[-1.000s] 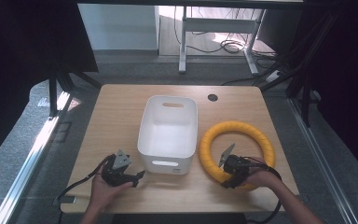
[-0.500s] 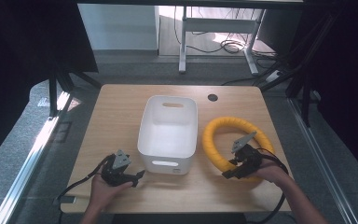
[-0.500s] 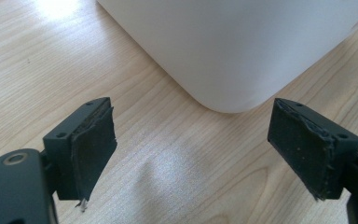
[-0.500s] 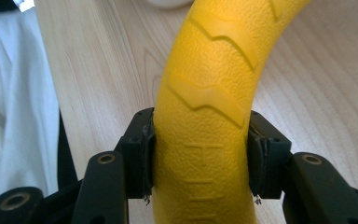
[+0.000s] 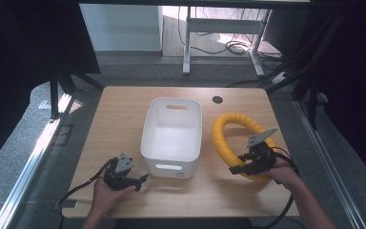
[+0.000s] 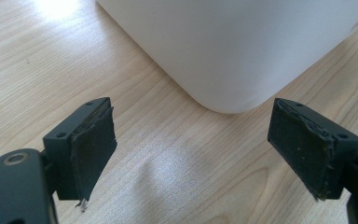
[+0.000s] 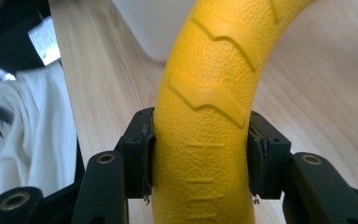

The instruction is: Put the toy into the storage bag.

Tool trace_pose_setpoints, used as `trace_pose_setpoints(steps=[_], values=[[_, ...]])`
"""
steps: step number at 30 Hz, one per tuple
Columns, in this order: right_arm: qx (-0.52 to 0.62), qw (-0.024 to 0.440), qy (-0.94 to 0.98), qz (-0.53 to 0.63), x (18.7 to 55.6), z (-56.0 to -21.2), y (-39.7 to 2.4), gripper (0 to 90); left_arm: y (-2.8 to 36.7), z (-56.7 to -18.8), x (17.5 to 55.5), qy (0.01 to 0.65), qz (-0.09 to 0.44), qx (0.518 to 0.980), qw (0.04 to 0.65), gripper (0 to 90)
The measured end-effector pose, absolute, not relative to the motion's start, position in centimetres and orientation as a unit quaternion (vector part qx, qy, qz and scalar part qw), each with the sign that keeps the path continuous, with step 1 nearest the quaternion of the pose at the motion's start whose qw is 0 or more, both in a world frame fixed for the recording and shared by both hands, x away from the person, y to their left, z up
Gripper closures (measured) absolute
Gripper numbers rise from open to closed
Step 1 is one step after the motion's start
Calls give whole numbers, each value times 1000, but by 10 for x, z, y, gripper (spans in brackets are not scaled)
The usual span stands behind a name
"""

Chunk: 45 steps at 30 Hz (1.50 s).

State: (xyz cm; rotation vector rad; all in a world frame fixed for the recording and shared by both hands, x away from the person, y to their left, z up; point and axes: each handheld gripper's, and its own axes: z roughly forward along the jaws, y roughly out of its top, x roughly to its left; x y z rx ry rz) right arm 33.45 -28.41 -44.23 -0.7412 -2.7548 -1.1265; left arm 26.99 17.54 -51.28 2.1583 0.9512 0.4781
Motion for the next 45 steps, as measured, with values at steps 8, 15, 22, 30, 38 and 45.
trace_pose_setpoints(steps=[8,15,22,30,38,45], values=[[-255,17,-879,-402,335,-434,-293,510,175,-513,270,369,185,837,360,151],[-269,3,-855,-444,335,-427,-305,510,175,-513,270,368,185,837,360,151],[-277,-10,-836,-474,333,-423,-314,511,175,-513,270,368,186,837,361,151],[-283,-33,-800,-528,329,-418,-324,511,175,-513,270,368,186,836,361,151],[-302,-48,-752,-583,330,-414,-329,511,175,-513,270,369,187,836,361,151],[-307,-80,-721,-616,330,-408,-319,510,175,-513,270,368,188,836,361,151]])
